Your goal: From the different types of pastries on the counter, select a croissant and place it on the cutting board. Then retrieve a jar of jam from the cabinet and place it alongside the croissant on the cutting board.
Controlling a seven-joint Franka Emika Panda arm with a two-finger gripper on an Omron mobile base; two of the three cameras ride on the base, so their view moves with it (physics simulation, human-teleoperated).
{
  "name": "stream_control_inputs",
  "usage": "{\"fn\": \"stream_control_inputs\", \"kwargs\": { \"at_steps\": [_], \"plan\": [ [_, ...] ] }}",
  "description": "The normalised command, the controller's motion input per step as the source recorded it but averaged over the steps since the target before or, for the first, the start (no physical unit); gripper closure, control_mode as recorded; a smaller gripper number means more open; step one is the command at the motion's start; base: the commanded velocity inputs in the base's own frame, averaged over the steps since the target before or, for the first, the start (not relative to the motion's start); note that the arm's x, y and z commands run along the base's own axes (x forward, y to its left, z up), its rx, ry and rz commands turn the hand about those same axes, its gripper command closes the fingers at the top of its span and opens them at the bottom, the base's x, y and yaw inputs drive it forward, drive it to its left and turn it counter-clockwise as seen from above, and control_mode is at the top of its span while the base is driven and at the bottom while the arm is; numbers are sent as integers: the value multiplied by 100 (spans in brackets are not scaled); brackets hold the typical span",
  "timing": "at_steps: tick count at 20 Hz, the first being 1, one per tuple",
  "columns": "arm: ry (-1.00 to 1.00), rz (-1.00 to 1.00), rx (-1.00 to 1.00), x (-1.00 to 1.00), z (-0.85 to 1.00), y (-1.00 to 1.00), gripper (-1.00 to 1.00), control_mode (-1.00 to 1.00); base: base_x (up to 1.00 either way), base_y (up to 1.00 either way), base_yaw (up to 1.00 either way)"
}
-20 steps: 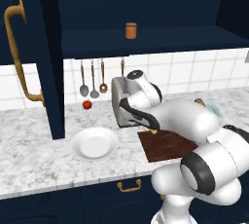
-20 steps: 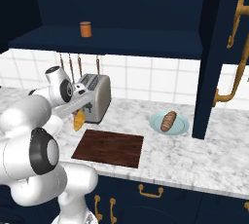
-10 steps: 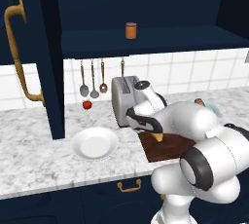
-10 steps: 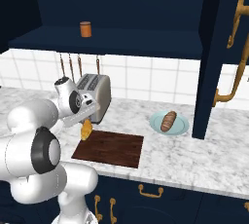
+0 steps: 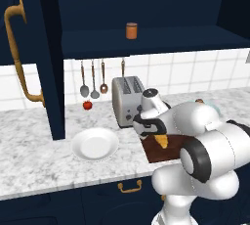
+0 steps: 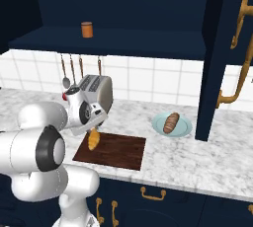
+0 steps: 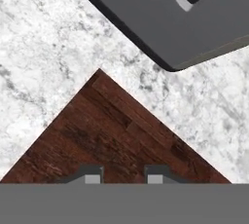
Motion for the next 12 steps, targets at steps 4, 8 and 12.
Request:
{"fn": "stream_control_inputs", "kwargs": {
  "at_steps": [4,8,12],
  "plan": [
    [0,1,1,0,-10,-2,100,-100,0,0,0],
    [0,2,0,0,-26,-1,100,-100,0,0,0],
    [0,1,0,0,-24,-4,100,-100,0,0,0]
  ]
}}
